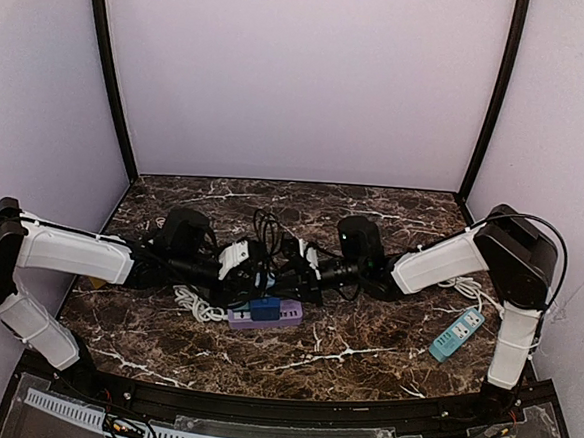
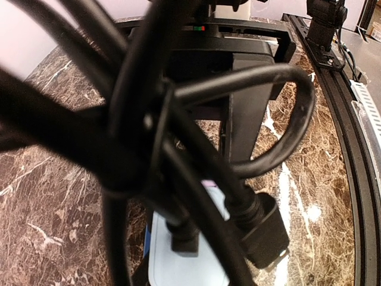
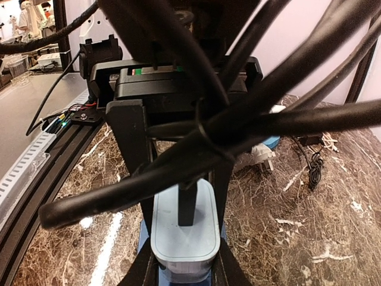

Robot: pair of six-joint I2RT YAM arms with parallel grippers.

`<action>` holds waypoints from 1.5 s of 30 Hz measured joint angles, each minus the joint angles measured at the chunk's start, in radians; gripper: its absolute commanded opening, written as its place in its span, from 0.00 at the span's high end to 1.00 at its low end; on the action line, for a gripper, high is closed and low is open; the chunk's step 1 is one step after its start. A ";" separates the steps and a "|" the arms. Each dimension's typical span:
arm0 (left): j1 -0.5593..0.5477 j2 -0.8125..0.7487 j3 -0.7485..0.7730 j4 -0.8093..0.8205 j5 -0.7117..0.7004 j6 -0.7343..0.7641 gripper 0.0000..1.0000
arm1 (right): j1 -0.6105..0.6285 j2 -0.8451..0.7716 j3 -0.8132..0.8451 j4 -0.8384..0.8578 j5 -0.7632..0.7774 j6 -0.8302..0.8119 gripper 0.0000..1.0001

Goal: Insert the plug
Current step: Insert the plug into the socket.

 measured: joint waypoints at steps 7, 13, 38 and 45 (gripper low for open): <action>0.013 0.045 0.011 -0.005 0.032 0.040 0.99 | 0.008 0.016 -0.021 0.029 0.029 0.011 1.00; 0.020 0.061 0.031 -0.027 0.053 0.051 0.99 | 0.009 0.027 -0.044 0.098 0.037 0.048 1.00; -0.002 -0.278 0.002 -0.264 -0.037 0.099 0.20 | 0.021 -0.031 0.019 -0.207 0.166 0.017 0.01; 0.030 -0.364 -0.054 -0.312 -0.120 0.016 0.18 | 0.021 -0.109 -0.031 -0.298 0.222 0.050 0.01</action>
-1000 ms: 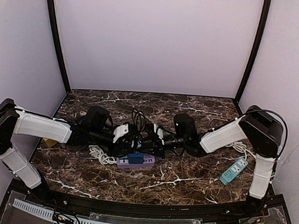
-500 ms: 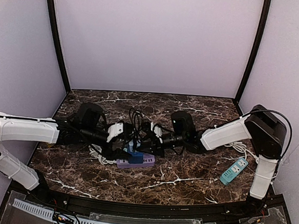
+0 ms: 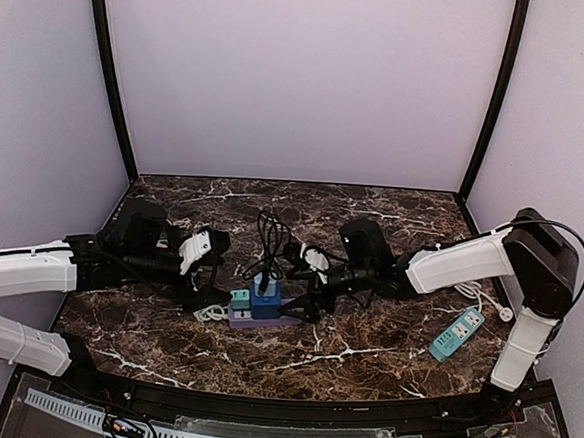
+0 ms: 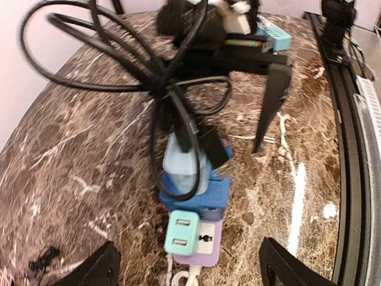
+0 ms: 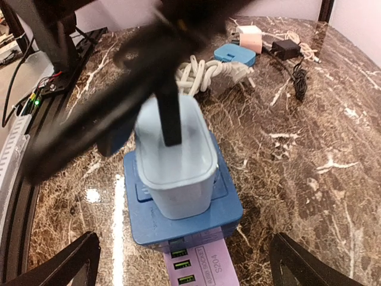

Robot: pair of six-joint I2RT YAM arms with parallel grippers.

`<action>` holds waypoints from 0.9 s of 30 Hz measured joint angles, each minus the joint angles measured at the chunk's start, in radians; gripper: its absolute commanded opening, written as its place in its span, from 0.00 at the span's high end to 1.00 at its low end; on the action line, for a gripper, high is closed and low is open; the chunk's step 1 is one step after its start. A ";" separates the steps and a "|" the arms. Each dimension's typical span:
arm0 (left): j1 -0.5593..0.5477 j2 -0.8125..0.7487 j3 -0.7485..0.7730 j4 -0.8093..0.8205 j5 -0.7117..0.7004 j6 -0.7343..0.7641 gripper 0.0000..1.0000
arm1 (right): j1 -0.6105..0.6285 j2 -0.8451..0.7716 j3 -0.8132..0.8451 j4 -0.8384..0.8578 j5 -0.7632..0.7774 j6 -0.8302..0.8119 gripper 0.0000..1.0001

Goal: Insert the plug
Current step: Insert the plug into the socket, then adjust the socket at the center of the board.

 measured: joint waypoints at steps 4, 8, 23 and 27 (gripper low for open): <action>0.069 -0.098 -0.051 -0.017 -0.063 -0.127 0.18 | -0.002 -0.103 -0.023 -0.003 0.006 0.038 0.01; 0.166 -0.193 -0.097 -0.046 -0.109 -0.254 0.19 | -0.008 -0.148 -0.034 -0.007 0.010 0.071 0.01; 0.679 -0.604 -0.265 -0.123 -0.246 -0.659 0.23 | -0.047 0.006 -0.070 -0.053 0.002 -0.002 0.01; 0.776 -0.618 -0.288 -0.114 -0.245 -0.705 0.23 | -0.051 0.104 -0.028 -0.060 -0.005 -0.046 0.06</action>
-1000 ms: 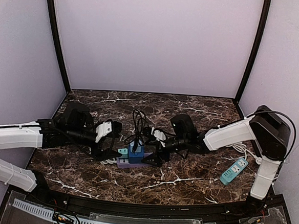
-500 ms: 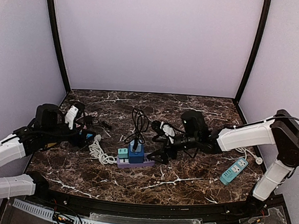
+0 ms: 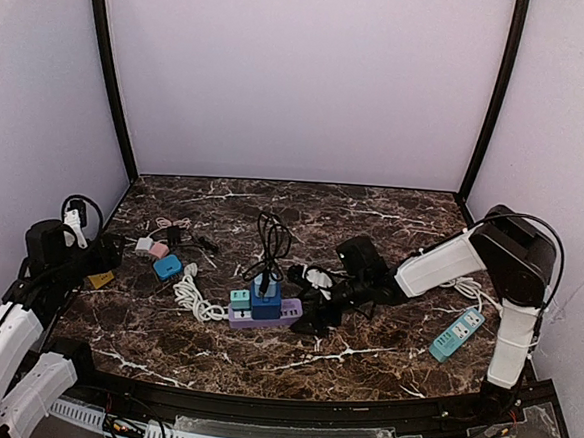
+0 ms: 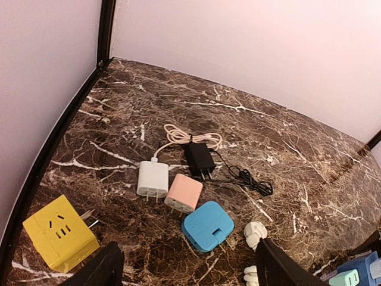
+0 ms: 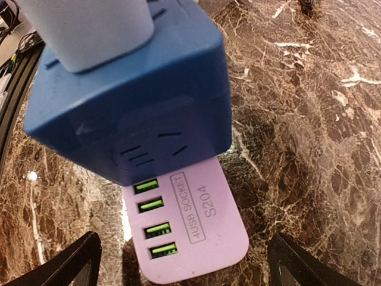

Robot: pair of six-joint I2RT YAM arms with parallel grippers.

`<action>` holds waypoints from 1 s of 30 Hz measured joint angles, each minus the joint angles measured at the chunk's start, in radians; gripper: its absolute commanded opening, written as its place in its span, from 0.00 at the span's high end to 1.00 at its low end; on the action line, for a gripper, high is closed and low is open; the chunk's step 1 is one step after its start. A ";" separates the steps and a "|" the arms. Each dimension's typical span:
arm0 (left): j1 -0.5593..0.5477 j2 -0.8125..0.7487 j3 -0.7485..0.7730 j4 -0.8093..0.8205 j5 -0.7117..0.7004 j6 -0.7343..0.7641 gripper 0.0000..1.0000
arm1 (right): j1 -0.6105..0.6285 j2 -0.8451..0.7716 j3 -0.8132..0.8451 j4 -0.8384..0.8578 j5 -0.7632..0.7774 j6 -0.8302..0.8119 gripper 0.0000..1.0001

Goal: Insert the plug
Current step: Adjust the socket at the center of the board.

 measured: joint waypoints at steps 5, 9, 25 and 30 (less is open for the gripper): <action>0.058 0.008 -0.024 0.015 0.027 -0.018 0.23 | 0.000 0.049 0.024 0.044 -0.032 -0.023 0.16; 0.084 -0.008 -0.031 0.038 0.059 -0.024 0.23 | 0.000 0.063 0.013 0.095 -0.049 -0.023 0.24; 0.142 -0.035 -0.052 0.081 0.100 -0.025 0.24 | 0.036 0.069 -0.108 0.352 -0.018 0.035 0.62; 0.145 -0.040 -0.052 0.081 0.097 -0.024 0.24 | 0.042 0.058 -0.143 0.397 0.034 0.075 0.64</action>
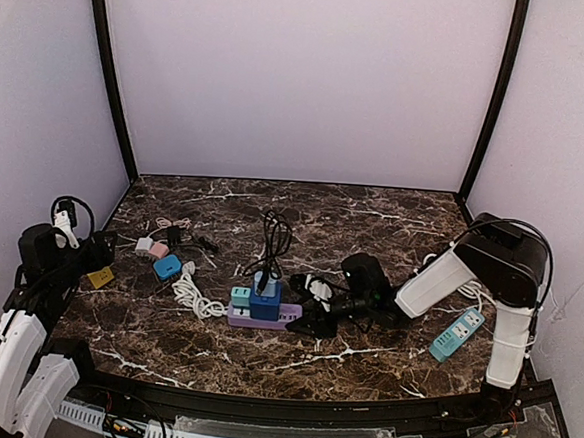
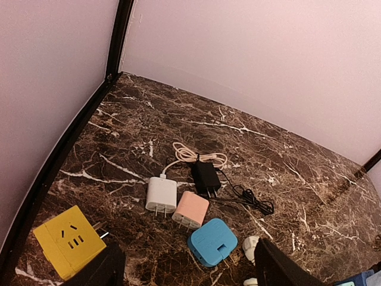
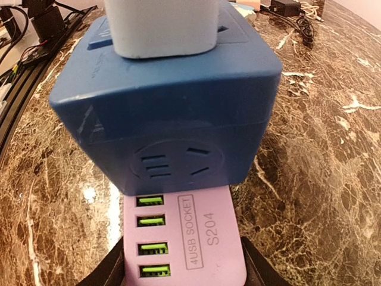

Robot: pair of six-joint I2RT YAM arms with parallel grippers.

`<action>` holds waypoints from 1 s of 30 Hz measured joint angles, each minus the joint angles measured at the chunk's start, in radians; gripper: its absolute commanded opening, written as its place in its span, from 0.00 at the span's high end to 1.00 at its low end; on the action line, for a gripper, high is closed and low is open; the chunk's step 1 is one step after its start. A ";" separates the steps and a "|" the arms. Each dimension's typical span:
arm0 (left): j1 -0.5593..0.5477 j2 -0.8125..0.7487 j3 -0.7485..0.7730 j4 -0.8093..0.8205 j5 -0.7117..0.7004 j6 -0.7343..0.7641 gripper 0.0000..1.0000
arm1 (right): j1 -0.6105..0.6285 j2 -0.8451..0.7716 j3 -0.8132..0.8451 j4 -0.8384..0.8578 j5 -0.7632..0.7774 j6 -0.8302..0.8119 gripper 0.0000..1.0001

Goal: Insert the plug
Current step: Adjust the socket at the center of the board.

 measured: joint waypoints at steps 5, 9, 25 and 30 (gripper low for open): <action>0.003 0.000 0.000 0.000 -0.006 0.000 0.24 | 0.002 0.000 0.011 -0.011 0.042 0.010 0.62; 0.022 0.003 0.000 -0.001 -0.013 0.003 0.25 | -0.014 0.006 0.034 -0.032 0.060 0.015 0.41; 0.029 0.628 0.726 -0.551 0.035 0.616 0.26 | -0.041 -0.126 -0.037 -0.164 0.209 0.024 0.05; -0.063 0.819 0.795 -0.645 -0.020 0.721 0.28 | -0.042 -0.223 -0.055 -0.240 0.266 0.056 0.05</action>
